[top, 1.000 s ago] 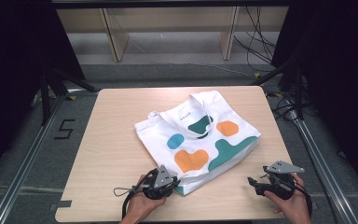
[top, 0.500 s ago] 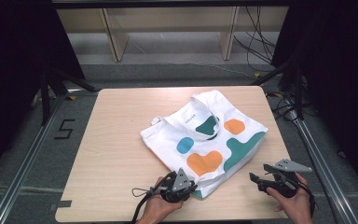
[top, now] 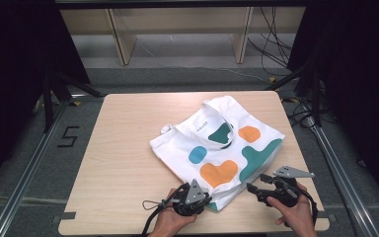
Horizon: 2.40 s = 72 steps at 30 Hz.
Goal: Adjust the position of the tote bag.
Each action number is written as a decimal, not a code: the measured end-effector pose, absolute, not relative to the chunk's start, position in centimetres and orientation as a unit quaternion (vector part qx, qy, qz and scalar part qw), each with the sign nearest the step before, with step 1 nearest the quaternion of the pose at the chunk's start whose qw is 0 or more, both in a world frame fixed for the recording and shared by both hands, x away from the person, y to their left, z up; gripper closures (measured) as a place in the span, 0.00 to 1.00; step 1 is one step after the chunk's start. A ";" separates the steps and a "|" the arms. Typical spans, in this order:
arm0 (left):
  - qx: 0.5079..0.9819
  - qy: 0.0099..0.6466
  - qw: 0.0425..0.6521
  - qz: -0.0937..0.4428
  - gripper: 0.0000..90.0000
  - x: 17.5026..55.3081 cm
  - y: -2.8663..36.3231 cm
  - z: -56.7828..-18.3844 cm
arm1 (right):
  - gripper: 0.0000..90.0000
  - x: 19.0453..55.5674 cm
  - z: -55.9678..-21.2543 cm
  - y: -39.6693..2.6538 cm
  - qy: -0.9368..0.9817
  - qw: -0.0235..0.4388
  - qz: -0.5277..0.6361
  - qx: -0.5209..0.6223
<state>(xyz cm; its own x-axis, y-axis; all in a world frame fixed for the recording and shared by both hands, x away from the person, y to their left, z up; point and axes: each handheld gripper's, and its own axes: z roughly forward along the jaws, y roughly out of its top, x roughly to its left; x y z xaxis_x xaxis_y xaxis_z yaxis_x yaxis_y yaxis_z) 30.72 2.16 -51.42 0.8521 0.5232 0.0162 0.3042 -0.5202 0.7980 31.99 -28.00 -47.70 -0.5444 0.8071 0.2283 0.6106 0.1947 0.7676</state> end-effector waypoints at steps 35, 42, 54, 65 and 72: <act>0.841 0.251 0.466 0.114 0.69 32.4 -2.5 -49.3 | 0.65 41.8 -48.7 -23.8 0.792 0.197 0.381 0.434; 0.810 0.295 0.482 0.159 0.50 35.2 5.9 -45.8 | 0.41 40.5 -47.7 -24.0 0.789 0.173 0.383 0.447; 0.786 0.474 0.373 0.136 0.38 40.0 18.9 -48.9 | 0.35 36.5 -47.3 -22.8 0.806 0.160 0.382 0.423; 0.825 0.429 0.342 0.133 0.77 39.7 18.3 -50.0 | 0.39 34.4 -48.2 -22.4 0.829 0.140 0.357 0.408; 0.838 0.389 0.358 0.135 0.90 37.9 16.4 -50.1 | 0.67 34.7 -48.8 -23.2 0.842 0.122 0.346 0.396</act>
<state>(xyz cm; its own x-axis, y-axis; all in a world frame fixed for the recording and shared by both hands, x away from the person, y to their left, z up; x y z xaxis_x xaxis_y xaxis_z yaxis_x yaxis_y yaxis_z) 37.87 16.36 -50.05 0.6609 0.7486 -0.0523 0.5557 -0.4414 0.7045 34.68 -23.23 -48.82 -0.6563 0.7514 0.0684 0.5825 0.4469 0.6790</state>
